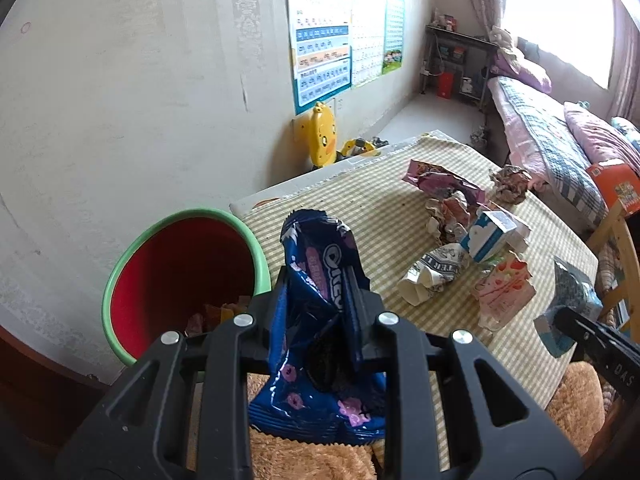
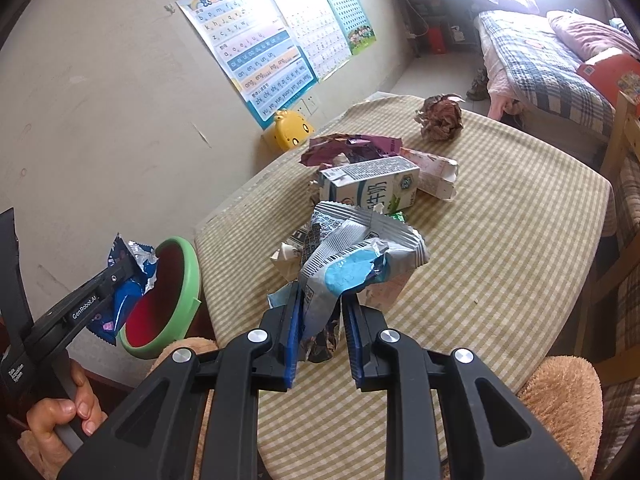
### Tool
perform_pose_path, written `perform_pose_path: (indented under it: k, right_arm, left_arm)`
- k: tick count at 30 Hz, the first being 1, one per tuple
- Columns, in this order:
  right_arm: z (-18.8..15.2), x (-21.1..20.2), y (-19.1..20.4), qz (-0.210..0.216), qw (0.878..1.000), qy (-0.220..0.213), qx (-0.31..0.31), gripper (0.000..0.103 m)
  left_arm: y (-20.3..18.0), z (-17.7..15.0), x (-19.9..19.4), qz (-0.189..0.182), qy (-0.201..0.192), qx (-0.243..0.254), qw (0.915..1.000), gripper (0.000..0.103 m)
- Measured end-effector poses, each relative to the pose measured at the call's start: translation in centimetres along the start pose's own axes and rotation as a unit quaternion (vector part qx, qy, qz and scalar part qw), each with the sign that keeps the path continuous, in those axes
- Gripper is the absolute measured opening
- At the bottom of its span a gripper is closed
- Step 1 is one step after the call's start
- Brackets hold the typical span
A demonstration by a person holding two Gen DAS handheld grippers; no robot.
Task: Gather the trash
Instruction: 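Move both wrappers over the bin and open both tools to release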
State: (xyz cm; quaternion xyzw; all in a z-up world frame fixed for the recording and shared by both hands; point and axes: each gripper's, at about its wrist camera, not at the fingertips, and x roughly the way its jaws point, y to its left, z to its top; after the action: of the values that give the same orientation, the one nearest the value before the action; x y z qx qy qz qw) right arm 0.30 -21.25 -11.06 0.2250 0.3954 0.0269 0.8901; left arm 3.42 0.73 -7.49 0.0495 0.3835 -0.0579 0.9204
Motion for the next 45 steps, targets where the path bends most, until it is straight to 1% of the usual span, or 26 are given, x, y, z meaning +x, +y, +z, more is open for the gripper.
perform_pose_path:
  k: [7,11,13,15,16,19,22,24,28,31,33,36,39,45]
  right_arm:
    - [0.2,0.4,1.3,0.000,1.000,0.005,-0.014,0.020]
    - [0.4,0.8,2.3,0.000,1.000,0.008,-0.024,0.020]
    - [0.6,1.0,2.7,0.001,1.000,0.009,-0.028,0.020]
    - [0.9,1.2,2.8,0.002,1.000,0.012,-0.025,0.020]
    - [1.0,1.2,2.9,0.000,1.000,0.011,-0.023,0.020]
    - [1.3,1.4,3.2,-0.001,1.000,0.010,-0.023,0.020]
    - [1.2,1.8,3.9,0.001,0.999,0.016,-0.029,0.021]
    - [1.4,2.3,4.7,0.008,0.999,0.023,-0.036,0.021]
    - [1.6,3.4,7.2,0.030,0.997,0.032,-0.060,0.021]
    - [1.7,4.6,9.9,0.053,0.994,0.043,-0.083,0.021]
    - [1.6,5.3,11.4,0.063,0.992,0.047,-0.098,0.021]
    - [1.5,7.0,14.2,0.079,0.987,0.061,-0.127,0.022]
    - [1.4,8.5,16.2,0.092,0.983,0.071,-0.143,0.023]
    - [1.6,11.3,19.5,0.122,0.976,0.093,-0.153,0.023]
  left_arm:
    - [1.2,0.1,0.1,-0.003,0.001,-0.008,1.0000,0.023]
    - [2.6,0.2,0.4,-0.007,0.004,-0.025,0.9997,0.023]
    - [3.7,0.3,0.5,-0.016,0.008,-0.039,0.9991,0.023]
    - [5.0,0.3,0.8,-0.038,0.013,-0.060,0.9974,0.023]
    - [5.5,0.3,0.9,-0.044,0.015,-0.068,0.9966,0.023]
    - [6.9,0.4,1.1,-0.049,0.012,-0.082,0.9954,0.023]
    - [8.3,0.3,1.3,-0.039,0.012,-0.095,0.9946,0.023]
    - [9.0,0.2,1.5,-0.021,0.013,-0.100,0.9947,0.023]
    - [10.5,-0.1,2.1,0.036,0.014,-0.099,0.9943,0.023]
    - [11.7,-0.1,2.4,0.068,0.014,-0.096,0.9930,0.023]
    - [12.3,-0.2,2.5,0.080,0.015,-0.095,0.9921,0.023]
    - [13.6,-0.4,3.0,0.087,0.023,-0.104,0.9905,0.023]
    - [14.6,-0.7,3.6,0.089,0.031,-0.115,0.9890,0.023]
    - [16.7,-1.4,5.0,0.084,0.051,-0.142,0.9850,0.023]
